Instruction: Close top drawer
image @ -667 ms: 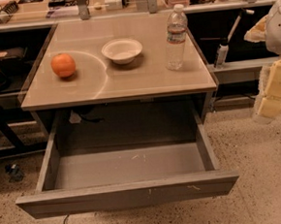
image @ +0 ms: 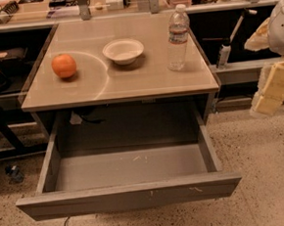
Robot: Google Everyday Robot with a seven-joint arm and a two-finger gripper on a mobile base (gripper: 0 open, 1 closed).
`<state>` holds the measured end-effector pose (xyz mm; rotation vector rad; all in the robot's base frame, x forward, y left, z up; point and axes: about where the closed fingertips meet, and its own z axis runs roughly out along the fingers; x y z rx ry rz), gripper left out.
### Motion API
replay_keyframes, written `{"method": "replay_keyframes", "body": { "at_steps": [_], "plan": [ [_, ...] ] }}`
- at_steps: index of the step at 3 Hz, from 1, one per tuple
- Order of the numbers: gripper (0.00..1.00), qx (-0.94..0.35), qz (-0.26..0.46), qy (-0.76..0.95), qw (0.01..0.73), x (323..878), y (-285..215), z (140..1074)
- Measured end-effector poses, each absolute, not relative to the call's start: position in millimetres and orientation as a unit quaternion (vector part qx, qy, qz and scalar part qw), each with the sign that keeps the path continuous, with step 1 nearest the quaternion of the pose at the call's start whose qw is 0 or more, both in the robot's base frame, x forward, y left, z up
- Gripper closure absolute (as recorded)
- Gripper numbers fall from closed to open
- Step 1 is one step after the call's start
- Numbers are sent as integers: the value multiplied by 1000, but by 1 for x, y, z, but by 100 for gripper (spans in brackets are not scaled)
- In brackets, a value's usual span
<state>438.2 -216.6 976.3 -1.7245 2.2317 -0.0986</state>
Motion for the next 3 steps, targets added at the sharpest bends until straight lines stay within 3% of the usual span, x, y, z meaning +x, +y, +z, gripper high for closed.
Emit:
{"method": "replay_keyframes", "body": {
  "at_steps": [3],
  "plan": [
    [89,-603,-35,781,159,438,-217,976]
  ]
}}
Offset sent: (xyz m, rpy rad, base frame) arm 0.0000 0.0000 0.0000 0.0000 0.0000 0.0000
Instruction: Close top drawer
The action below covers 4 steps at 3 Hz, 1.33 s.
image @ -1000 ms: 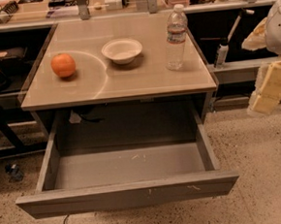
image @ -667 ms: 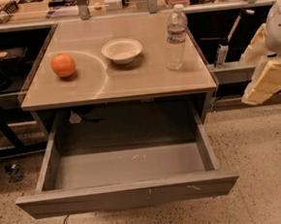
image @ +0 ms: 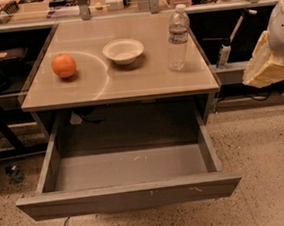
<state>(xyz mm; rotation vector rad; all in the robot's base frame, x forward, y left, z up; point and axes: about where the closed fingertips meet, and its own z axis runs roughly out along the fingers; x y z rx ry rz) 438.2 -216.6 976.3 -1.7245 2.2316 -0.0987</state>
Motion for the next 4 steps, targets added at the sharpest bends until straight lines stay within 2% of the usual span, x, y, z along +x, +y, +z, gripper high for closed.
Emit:
{"method": "replay_keyframes", "body": {
  "at_steps": [1,2,4],
  "plan": [
    [100,-597,-40,785,158,427,-224,976],
    [100,-577,-48,805,132,386,-239,960],
    [100,-553,-5,832,50,317,-255,856]
  ]
}}
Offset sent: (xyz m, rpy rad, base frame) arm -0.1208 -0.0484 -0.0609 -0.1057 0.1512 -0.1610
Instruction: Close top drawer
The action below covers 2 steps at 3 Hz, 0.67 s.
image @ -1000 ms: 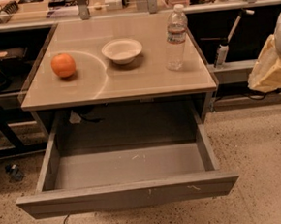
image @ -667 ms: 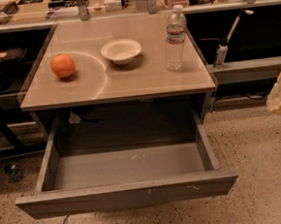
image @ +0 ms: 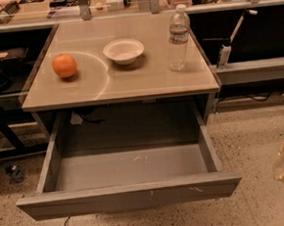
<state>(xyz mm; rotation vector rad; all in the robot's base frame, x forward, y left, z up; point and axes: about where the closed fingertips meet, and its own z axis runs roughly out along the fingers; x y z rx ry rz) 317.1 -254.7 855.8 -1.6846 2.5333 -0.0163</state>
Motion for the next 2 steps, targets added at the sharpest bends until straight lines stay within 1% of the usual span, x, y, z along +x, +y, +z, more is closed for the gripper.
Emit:
{"method": "replay_keyframes", "body": {
  "at_steps": [1,2],
  "plan": [
    [100,-546,15,837,29,306,-261,805],
    [100,-547,29,836,23,310,-260,768]
  ]
}}
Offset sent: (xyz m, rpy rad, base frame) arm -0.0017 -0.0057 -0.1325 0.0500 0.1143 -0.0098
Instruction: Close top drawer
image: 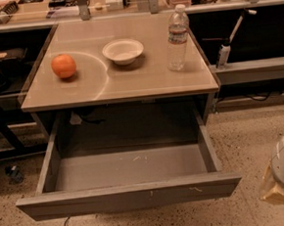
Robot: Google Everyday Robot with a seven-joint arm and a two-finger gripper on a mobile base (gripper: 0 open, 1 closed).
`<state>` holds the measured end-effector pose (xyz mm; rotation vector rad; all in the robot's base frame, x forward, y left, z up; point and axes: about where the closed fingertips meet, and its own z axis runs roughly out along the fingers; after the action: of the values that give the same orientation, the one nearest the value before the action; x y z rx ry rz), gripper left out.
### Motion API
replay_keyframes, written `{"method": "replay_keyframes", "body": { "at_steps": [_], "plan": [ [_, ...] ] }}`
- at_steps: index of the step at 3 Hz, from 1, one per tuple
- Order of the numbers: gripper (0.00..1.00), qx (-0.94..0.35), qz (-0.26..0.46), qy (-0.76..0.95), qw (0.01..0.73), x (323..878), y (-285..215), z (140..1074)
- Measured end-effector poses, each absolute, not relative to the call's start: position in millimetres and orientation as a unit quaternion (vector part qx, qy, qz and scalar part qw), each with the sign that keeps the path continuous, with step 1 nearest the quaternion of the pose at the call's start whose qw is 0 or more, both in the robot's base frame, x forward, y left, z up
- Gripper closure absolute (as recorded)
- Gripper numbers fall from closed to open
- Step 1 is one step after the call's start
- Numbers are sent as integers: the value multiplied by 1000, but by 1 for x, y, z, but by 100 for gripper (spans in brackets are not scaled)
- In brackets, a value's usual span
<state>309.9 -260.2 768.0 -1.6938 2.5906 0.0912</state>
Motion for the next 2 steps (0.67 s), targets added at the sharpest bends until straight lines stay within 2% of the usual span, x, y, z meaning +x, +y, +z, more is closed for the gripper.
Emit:
{"method": "replay_keyframes", "body": {
  "at_steps": [2],
  "plan": [
    [100,-545,37,837,30,310,-256,759]
  ]
}}
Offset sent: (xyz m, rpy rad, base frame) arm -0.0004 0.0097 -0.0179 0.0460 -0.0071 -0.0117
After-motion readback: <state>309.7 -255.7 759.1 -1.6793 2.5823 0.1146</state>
